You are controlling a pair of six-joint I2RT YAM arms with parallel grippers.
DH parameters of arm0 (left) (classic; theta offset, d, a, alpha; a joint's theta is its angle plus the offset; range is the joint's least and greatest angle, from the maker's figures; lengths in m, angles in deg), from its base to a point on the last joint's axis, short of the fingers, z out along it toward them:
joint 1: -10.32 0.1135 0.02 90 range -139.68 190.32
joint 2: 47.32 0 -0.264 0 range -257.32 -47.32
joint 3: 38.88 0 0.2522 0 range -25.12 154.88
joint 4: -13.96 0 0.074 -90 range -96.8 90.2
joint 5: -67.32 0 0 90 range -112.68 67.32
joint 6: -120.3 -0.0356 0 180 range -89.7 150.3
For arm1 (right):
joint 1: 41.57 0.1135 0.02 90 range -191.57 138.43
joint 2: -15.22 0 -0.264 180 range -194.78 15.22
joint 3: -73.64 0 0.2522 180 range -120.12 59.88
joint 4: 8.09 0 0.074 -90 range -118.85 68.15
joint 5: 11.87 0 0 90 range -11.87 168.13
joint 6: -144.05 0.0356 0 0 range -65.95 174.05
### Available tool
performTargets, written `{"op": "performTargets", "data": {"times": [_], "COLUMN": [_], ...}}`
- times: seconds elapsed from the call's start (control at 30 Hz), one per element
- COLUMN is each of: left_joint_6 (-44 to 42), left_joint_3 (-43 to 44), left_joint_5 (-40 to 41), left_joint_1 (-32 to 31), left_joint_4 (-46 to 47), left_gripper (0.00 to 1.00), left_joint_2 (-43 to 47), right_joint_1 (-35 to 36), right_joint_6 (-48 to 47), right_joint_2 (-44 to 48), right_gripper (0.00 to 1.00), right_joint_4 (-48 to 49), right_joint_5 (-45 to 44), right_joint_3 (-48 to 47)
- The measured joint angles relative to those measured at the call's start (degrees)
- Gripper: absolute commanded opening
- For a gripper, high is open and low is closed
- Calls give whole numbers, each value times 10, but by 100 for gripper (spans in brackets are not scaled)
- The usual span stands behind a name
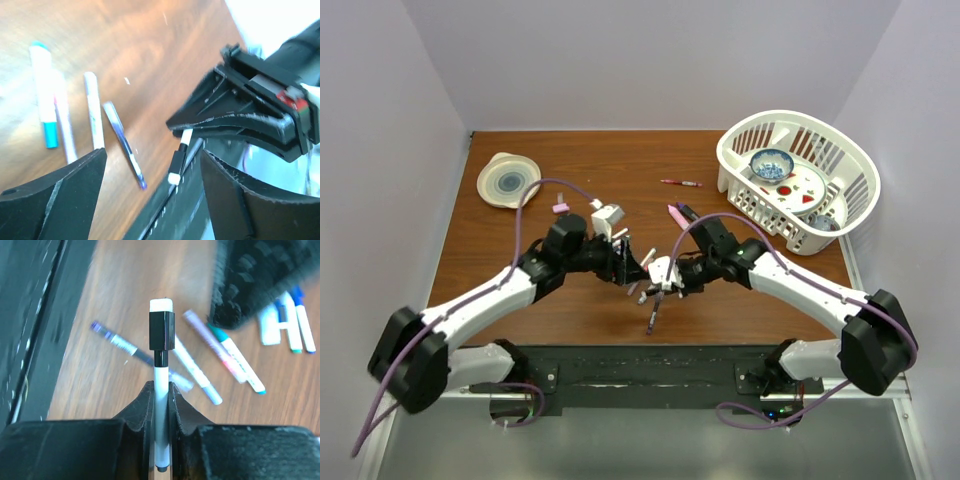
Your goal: Open the pen caps
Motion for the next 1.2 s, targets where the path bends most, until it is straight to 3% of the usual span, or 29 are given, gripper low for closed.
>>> {"op": "performTargets", "data": {"times": [0.17,0.43,0.87,1.07,1.17,1.2], "left_joint_6": [106,235,303,310,311,312], "left_joint_3": [-109,-173,-173,-172,-169,-168], "left_joint_5": [115,194,247,254,255,255], "left_joint_1": [3,3,1,-8,-10,-10], "left_joint_4": [131,291,395,412,416,418], "left_gripper": [85,84,65,48,32,16], "left_joint_2": [101,101,57,33,21,17], "right_joint_1": [-21,-38,-38,-35,-34,-34], "right_joint_6": [177,429,613,654,664,666], "right_joint_2": [-1,-17,-32,-48,-50,-50], "right_gripper": [0,0,0,0,0,0], "right_joint_4": [113,301,420,451,455,456], "right_joint_5": [24,28,15,13,12,12], "right_joint_3": [1,24,46,49,52,53]}}
